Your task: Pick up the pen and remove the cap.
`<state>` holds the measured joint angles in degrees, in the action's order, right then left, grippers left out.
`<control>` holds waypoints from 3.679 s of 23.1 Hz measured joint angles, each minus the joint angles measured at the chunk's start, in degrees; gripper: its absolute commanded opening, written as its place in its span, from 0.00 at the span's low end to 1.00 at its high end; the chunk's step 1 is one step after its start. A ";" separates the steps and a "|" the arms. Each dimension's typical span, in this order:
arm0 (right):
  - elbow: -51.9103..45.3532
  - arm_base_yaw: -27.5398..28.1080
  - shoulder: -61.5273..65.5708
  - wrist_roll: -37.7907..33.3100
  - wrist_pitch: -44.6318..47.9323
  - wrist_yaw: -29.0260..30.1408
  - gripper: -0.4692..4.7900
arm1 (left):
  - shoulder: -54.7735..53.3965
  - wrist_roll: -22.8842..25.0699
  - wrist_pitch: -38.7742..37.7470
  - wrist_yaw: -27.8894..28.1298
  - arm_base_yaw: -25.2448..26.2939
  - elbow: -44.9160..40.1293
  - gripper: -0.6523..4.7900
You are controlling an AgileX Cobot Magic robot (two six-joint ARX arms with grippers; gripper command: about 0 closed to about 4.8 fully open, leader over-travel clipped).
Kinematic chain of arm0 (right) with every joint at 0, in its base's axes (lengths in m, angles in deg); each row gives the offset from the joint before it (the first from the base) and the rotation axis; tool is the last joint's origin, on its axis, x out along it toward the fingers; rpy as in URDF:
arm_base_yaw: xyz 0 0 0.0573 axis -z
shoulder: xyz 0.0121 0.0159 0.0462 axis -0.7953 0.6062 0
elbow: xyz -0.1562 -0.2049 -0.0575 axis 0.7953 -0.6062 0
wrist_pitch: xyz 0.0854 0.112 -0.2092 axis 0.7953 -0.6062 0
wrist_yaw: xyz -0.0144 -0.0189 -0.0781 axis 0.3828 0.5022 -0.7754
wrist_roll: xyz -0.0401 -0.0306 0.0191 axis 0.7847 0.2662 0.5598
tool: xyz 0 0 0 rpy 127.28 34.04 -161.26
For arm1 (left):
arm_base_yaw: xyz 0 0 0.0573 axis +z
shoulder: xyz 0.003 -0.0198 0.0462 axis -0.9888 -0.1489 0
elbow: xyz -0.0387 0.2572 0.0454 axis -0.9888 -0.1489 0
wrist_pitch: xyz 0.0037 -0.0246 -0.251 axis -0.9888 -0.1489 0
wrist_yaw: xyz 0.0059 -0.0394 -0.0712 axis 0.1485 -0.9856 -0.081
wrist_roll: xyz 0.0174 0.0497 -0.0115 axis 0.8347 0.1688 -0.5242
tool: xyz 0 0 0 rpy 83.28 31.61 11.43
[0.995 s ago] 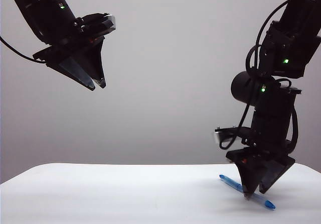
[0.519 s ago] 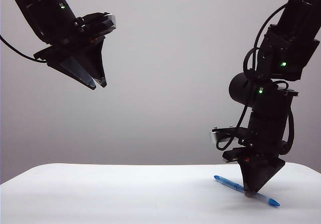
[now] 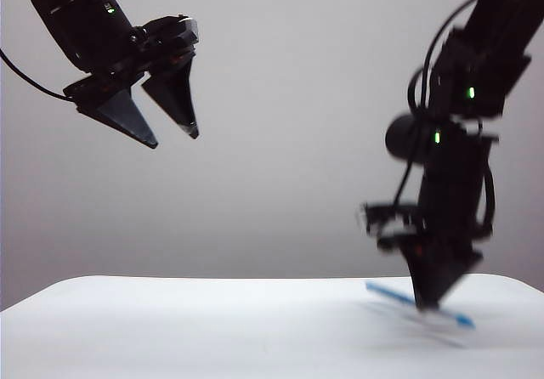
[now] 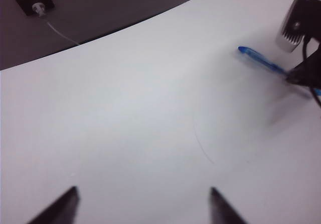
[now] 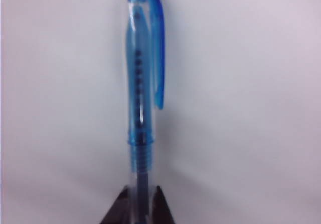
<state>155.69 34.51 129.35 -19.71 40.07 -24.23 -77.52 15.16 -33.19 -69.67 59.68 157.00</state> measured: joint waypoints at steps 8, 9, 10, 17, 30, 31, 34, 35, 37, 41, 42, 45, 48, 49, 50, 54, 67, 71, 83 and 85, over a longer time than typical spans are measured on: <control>12.31 0.04 -10.99 -0.63 -9.35 17.77 0.09 | 0.24 -1.44 5.68 -14.25 0.46 0.00 0.81; 13.00 0.04 -12.15 -0.96 -10.54 20.20 0.09 | 0.42 -1.84 7.48 -17.53 0.48 0.00 0.81; 13.42 0.04 -13.25 -1.25 -11.17 21.73 0.09 | 0.59 -2.54 8.90 -19.91 0.46 0.00 0.81; 15.80 0.15 -24.76 -1.75 -13.20 28.04 0.09 | 1.79 -9.57 21.44 -31.19 0.42 0.11 0.81; 15.76 -0.07 -38.77 -2.75 -10.32 42.45 0.09 | 1.79 -40.79 77.42 -47.74 0.02 0.11 0.81; 15.78 -0.07 -38.82 -3.32 -9.79 42.69 0.09 | 1.79 -41.75 78.01 -47.43 -0.07 0.13 0.81; 15.76 -0.09 -38.84 -4.87 -8.22 43.98 0.09 | 1.60 -43.54 77.72 -46.88 -0.39 0.11 0.81; 15.74 -0.09 -38.84 -5.33 -7.61 45.05 0.09 | 1.53 -43.65 77.07 -46.86 -0.39 0.11 0.81; 15.72 -0.04 -38.84 -6.56 -6.27 46.97 0.09 | 1.22 -43.76 76.67 -46.84 -0.46 0.11 0.81; 15.72 -0.37 -38.84 -7.61 -4.57 49.92 0.09 | 0.90 -43.78 76.24 -46.03 -1.55 0.11 0.81; 15.72 -1.49 -38.82 -7.80 -4.00 50.03 0.09 | 0.92 -43.76 76.52 -45.97 -2.16 0.11 0.81; 15.72 -3.30 -38.40 -7.82 -2.99 50.34 0.09 | 0.92 -43.76 77.15 -45.00 -3.43 0.11 0.80; 15.72 -4.24 -38.27 -7.85 -2.78 49.81 0.09 | 0.92 -43.76 77.48 -45.00 -3.65 0.11 0.80; 15.72 -4.44 -38.29 -7.85 -2.80 49.86 0.09 | 0.92 -43.76 77.46 -45.00 -3.63 0.11 0.80; 15.72 -4.48 -38.32 -7.85 -2.82 49.90 0.09 | 0.92 -43.76 77.48 -44.94 -3.63 0.11 0.79; 15.72 -4.37 -38.27 -7.85 -3.63 49.81 0.09 | 0.92 -43.76 77.53 -44.74 -4.02 0.11 0.50; 15.78 -4.42 -37.97 -7.02 -5.51 48.81 0.09 | 0.90 -44.48 76.59 -45.22 -4.00 0.04 0.15; 15.80 -4.46 -37.40 -5.16 -7.74 47.60 0.09 | 0.85 -44.39 75.91 -45.42 -4.02 -0.15 0.15; 15.85 -4.46 -37.09 -3.69 -8.98 47.12 0.33 | 0.66 -44.17 74.75 -45.62 -4.04 -0.20 0.15; 15.69 -4.46 -36.98 -3.74 -9.90 46.47 0.33 | 0.74 -44.15 75.54 -45.00 -4.09 -0.13 0.15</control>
<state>171.39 30.05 92.37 -23.45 30.17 22.24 -76.78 -28.99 42.35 -114.67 55.59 156.87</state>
